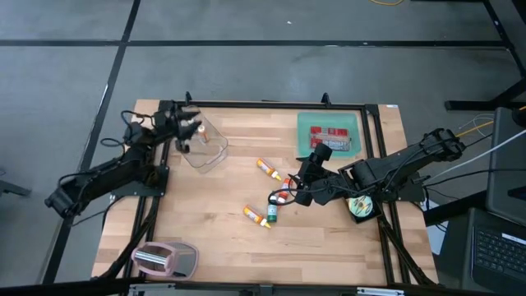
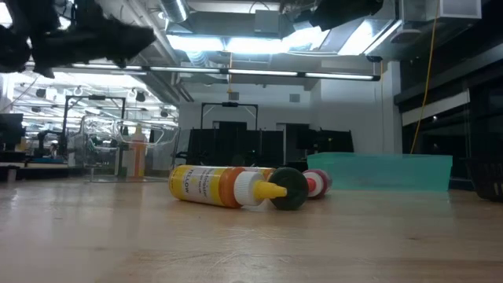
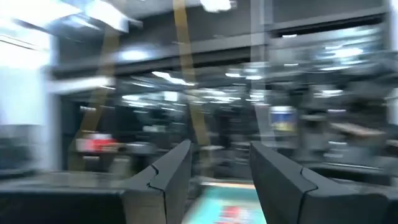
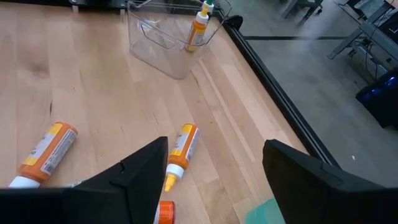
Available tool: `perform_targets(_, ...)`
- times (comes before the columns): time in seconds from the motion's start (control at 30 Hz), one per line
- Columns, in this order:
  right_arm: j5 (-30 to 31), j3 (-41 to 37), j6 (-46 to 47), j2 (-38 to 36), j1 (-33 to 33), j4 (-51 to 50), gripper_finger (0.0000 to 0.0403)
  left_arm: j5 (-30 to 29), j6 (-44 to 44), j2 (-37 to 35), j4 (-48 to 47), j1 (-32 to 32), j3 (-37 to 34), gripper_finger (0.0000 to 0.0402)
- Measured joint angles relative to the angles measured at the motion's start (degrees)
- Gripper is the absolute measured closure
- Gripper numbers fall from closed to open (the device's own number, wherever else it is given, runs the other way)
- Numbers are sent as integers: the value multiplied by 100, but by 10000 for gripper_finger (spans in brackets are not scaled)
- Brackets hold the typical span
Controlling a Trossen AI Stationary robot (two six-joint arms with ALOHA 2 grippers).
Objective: Pick & Place Food Item
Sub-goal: Put the bottom yellow food coloring bottle into the transparent bin
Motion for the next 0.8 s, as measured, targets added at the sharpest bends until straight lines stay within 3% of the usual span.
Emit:
perform_targets(0.13,43,0,-127,0,0,55,144,180,68,-262,-768,-826,138,245)
perform_targets(0.27,597,0,-682,2,2,574,144,-563,818,-266,-1353,-1806,277,245)
perform_targets(0.4,964,0,-1901,0,-34,1747,144,-1388,1440,-155,-1931,-2616,632,245)
perform_targets(0.63,-536,2,-3708,-33,73,3601,144,-2603,2264,286,-2082,-3965,1055,245)
perform_targets(0.8,-777,2,-3923,-597,619,3640,144,-3560,2874,498,-2145,-4711,1186,245)
